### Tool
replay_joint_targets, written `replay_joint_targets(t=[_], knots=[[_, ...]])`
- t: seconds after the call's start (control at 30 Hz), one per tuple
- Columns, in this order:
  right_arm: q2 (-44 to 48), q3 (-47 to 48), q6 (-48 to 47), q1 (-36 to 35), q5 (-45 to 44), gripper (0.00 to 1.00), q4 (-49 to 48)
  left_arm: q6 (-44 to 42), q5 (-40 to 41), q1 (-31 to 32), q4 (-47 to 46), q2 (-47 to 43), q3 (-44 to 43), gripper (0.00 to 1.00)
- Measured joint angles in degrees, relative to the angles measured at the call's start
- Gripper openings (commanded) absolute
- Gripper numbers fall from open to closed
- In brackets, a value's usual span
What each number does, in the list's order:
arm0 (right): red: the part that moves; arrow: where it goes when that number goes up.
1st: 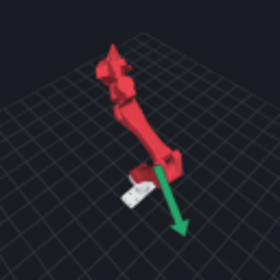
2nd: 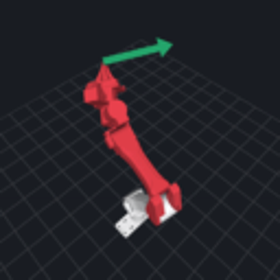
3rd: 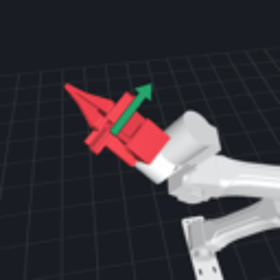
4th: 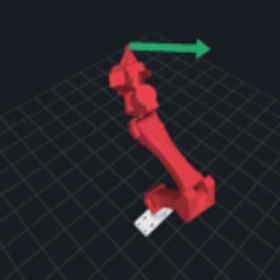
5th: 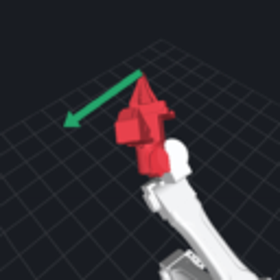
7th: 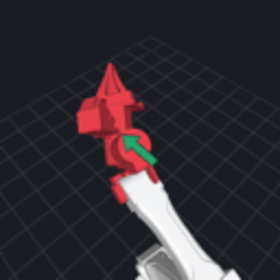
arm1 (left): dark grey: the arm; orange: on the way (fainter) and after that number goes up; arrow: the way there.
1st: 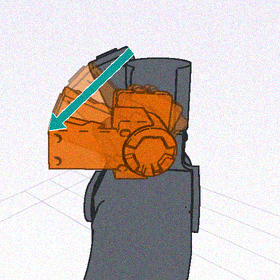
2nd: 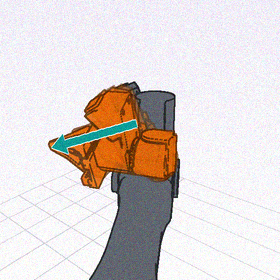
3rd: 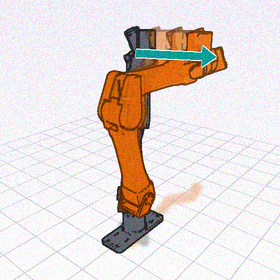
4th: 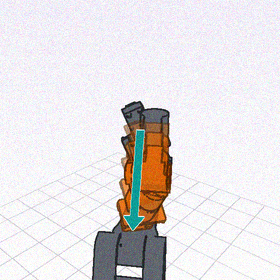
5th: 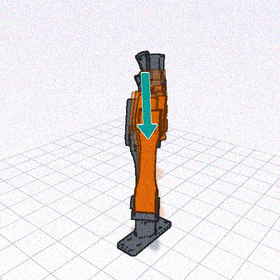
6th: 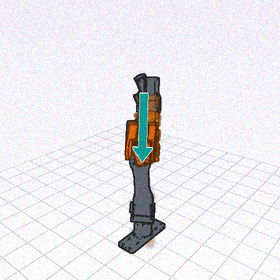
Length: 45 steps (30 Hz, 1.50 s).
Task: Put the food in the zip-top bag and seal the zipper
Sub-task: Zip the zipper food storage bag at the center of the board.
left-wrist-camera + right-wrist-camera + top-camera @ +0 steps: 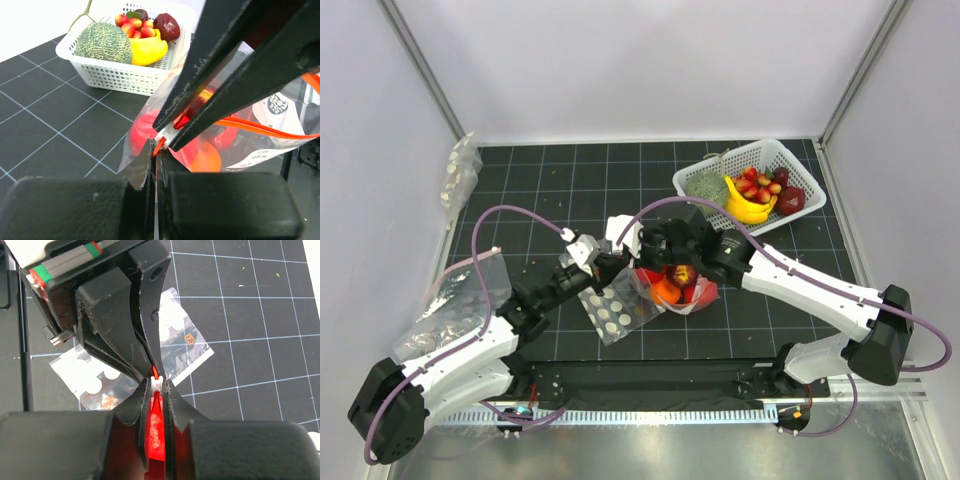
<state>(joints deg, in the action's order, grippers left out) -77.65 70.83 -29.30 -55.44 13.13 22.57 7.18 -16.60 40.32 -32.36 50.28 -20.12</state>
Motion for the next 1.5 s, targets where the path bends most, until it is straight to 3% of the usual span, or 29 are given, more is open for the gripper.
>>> replay_joint_targets(t=[0.67, 1.1, 1.5], knots=[[4.24, -2.91, 3.37, 0.00, -6.01, 0.01, 1.36, 4.61, 16.28, -0.63, 11.02, -1.46, -3.32, 0.00], [16.46, -5.49, 9.77, -0.07, -9.57, 0.01, 3.87, 4.35, 30.18, -0.96, 17.25, -19.50, -1.31, 0.00], [19.32, -5.49, 14.01, -0.07, -14.40, 0.01, 8.02, 4.42, 32.52, -0.66, 18.64, -23.21, 0.46, 0.00]])
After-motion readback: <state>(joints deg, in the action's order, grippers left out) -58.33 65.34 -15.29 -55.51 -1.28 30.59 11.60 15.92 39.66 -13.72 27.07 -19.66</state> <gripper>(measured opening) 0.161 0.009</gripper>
